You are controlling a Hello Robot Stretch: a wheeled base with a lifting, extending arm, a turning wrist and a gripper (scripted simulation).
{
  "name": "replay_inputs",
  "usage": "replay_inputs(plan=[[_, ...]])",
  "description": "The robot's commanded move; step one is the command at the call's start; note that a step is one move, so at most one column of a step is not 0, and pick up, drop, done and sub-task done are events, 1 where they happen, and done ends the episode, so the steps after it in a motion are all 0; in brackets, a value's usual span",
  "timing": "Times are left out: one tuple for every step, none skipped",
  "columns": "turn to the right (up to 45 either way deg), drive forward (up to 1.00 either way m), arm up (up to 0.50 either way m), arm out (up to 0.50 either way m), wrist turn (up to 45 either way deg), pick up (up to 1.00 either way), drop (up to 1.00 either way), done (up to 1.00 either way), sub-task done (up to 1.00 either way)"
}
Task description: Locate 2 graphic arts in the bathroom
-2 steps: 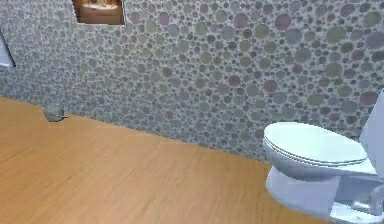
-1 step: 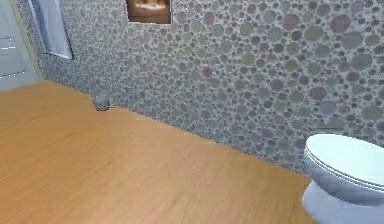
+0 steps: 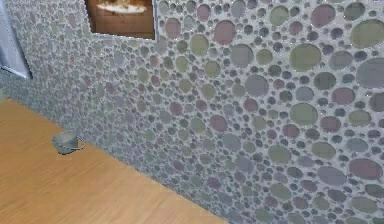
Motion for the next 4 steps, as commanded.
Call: replay_inputs(plan=[[-3.0,0.0,0.0,0.0,0.0,0.0,0.0,0.0,0.0],[0.0,0.4,0.0,0.0,0.0,0.0,0.0,0.0,0.0],[-18.0,0.0,0.0,0.0,0.0,0.0,0.0,0.0,0.0],[0.0,0.0,0.0,0.0,0.0,0.0,0.0,1.0,0.0]])
